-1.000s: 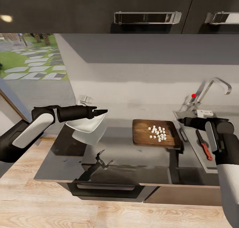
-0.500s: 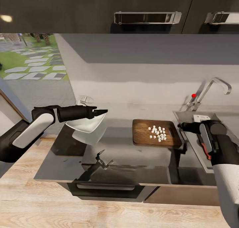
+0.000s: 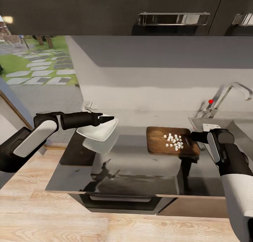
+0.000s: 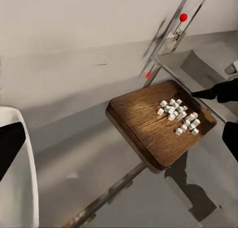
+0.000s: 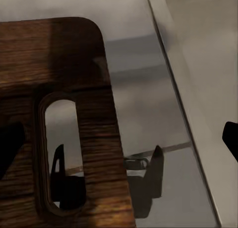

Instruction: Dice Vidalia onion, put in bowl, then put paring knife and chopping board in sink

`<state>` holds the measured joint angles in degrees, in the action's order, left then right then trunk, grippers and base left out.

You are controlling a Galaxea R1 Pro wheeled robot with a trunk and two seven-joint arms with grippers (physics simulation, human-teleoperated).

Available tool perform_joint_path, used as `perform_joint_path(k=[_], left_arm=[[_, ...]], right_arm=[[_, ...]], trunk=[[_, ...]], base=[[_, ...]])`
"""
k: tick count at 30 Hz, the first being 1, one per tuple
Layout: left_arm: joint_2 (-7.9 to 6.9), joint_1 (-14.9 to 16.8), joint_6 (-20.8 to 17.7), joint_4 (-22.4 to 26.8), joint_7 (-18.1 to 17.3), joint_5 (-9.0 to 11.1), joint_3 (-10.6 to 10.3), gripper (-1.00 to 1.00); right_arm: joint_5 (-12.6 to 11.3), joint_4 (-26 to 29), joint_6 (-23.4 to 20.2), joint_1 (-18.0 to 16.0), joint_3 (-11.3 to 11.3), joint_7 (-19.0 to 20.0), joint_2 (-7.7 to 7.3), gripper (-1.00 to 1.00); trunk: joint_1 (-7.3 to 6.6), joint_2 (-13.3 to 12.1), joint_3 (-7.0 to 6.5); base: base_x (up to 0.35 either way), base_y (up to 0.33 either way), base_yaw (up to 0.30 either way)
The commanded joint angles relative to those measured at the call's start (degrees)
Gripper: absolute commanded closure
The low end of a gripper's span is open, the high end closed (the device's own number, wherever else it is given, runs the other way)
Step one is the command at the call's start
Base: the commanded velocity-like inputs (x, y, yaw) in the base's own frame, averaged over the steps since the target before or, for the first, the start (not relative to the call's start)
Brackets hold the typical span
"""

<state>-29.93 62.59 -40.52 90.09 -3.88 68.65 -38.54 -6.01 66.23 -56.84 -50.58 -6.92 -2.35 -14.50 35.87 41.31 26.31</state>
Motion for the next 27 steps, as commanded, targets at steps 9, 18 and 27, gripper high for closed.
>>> perform_joint_path(k=[9, 18, 27], left_arm=[[-0.04, 0.08, -0.09, 0.00, -0.16, -0.06, -0.25, -1.00], [-0.04, 0.08, -0.09, 0.00, -0.16, -0.08, -0.27, -1.00], [-0.04, 0.08, -0.09, 0.00, -0.16, -0.06, -0.31, -1.00]], right_arm=[[-0.49, -0.01, -0.21, -0.04, -0.02, -0.32, 0.00, -1.00], [-0.49, -5.31, 0.03, -0.20, -0.02, -0.46, 0.00, -1.00], [-0.49, -5.60, 0.09, -0.22, -0.02, -0.47, 0.00, -1.00]], trunk=[[0.01, 0.06, 0.07], [0.01, 0.06, 0.07], [0.01, 0.06, 0.07]], base=[[0.000, 0.010, 0.000], [0.000, 0.000, 0.000], [0.000, 0.000, 0.000]])
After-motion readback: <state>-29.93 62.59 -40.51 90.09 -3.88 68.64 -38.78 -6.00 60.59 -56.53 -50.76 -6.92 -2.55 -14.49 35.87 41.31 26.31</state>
